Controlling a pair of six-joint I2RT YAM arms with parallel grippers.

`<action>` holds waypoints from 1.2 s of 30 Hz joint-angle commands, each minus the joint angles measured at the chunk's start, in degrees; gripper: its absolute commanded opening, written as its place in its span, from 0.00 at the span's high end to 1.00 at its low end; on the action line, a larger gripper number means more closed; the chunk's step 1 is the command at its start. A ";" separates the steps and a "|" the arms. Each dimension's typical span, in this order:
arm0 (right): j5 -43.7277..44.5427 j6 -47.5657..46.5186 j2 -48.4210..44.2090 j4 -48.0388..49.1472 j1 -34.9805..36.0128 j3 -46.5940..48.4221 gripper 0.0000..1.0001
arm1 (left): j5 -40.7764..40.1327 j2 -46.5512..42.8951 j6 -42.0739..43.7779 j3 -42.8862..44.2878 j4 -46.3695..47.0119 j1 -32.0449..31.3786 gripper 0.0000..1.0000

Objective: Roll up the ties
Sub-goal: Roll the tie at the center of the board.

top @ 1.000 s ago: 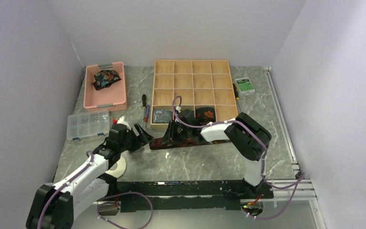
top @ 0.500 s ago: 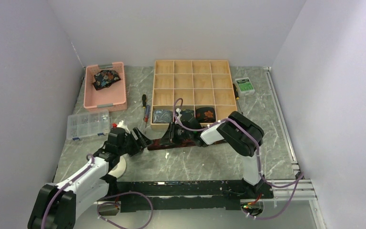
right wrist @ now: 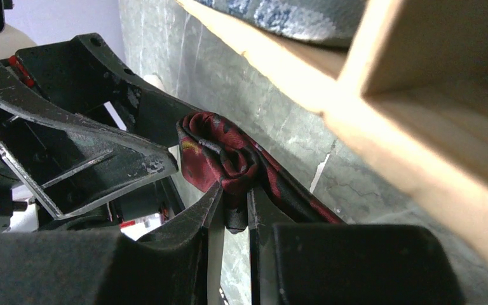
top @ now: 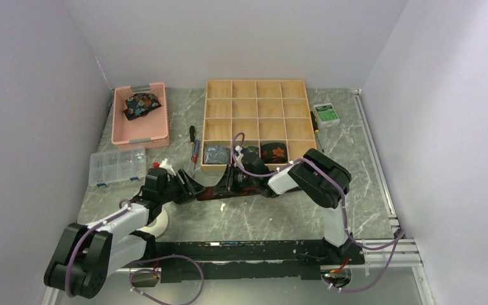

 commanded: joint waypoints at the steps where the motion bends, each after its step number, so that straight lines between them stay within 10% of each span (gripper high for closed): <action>1: 1.11 -0.45 0.10 -0.35 -0.08 -1.48 0.85 | 4.30 5.35 1.74 -0.41 5.55 0.39 0.41; 18: 1.97 -0.39 0.17 -1.02 -0.14 -1.49 0.85 | 11.27 8.30 4.78 -0.20 7.98 0.39 0.60; 25: 1.90 -0.87 -0.75 -1.50 -0.14 -1.32 0.83 | 11.31 8.31 5.17 2.03 5.54 0.33 0.96; 36: 10.14 -10.34 -12.22 -19.71 -0.31 0.01 0.38 | -3.53 1.77 8.69 11.37 -21.55 -0.98 0.97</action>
